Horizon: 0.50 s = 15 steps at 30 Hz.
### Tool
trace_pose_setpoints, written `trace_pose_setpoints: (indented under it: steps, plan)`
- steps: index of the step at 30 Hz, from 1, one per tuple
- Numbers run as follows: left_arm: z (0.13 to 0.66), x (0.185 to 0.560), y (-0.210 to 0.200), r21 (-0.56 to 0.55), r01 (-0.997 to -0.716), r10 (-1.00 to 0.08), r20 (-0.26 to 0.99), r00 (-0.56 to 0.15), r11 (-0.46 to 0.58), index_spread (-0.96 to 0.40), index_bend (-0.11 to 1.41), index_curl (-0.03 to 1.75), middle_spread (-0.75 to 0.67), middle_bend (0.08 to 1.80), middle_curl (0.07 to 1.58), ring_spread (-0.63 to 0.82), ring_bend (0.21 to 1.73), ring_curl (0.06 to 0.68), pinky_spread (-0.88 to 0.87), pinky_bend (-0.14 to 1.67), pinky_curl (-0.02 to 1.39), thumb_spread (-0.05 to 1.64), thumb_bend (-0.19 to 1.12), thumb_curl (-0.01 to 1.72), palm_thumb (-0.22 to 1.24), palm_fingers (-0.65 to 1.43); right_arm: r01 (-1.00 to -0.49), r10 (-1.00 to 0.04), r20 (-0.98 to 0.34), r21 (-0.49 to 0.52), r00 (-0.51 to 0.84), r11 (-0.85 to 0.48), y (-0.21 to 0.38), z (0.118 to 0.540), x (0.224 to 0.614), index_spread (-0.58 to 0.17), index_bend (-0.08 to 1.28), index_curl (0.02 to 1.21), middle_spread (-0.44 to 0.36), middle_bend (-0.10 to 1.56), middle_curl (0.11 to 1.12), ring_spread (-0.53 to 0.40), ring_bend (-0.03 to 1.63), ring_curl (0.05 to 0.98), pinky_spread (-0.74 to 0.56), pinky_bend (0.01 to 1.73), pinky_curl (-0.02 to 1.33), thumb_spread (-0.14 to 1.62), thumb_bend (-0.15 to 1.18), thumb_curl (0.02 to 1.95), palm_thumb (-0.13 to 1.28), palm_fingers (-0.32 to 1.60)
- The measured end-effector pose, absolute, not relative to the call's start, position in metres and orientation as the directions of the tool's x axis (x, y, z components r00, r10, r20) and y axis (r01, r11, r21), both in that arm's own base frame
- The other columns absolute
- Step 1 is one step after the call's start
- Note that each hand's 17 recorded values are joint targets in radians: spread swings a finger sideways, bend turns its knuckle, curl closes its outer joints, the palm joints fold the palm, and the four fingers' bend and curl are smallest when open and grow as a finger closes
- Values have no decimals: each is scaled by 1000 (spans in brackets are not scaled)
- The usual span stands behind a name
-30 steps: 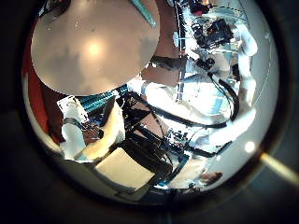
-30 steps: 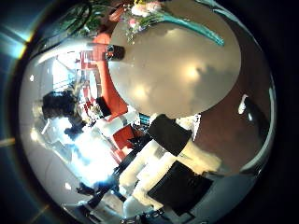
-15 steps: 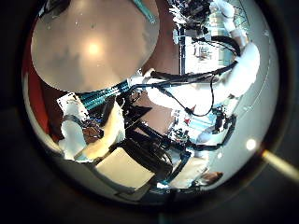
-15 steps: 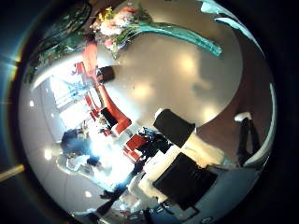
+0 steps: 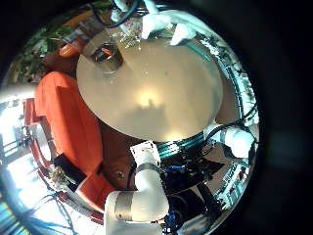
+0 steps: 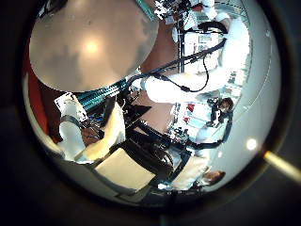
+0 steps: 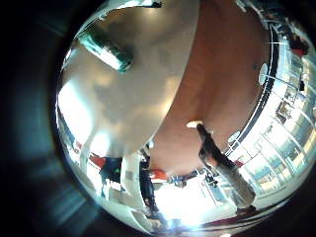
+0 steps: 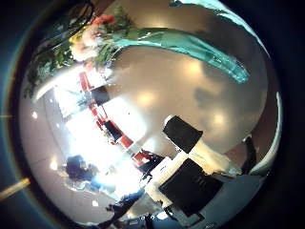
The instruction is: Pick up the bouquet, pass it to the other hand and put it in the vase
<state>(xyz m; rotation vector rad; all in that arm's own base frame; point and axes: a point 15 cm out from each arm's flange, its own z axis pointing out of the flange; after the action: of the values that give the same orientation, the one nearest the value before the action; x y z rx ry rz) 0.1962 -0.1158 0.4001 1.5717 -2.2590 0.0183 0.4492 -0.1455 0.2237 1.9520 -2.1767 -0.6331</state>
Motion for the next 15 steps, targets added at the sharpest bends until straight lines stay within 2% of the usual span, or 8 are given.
trace_pose_setpoints:
  steps: [6, 15]
  plan:
    - [402, 197, -117, 201, -907, -899, 324, -295, 370, 161, 172, 330, 485, 189, 304, 582, 473, 208, 539, 199, 323, 1080, -22, 406, 538, 62, -895, -979, -159, 443, -129, 46, -134, 204, 451, -321, 217, 358, -38, 331, 406, -38, 615, 255, 261, 449, 208, 1056, -26, 386, 517, 320]
    - [400, 196, -117, 207, -905, -897, 331, -293, 373, 162, 173, 330, 485, 189, 303, 582, 472, 208, 539, 198, 323, 1080, -22, 407, 537, 63, -890, -989, -81, 450, -127, 78, -145, 184, 456, -275, 174, 361, -85, 396, 434, -100, 654, 270, 235, 386, 191, 1044, -26, 378, 521, 391]
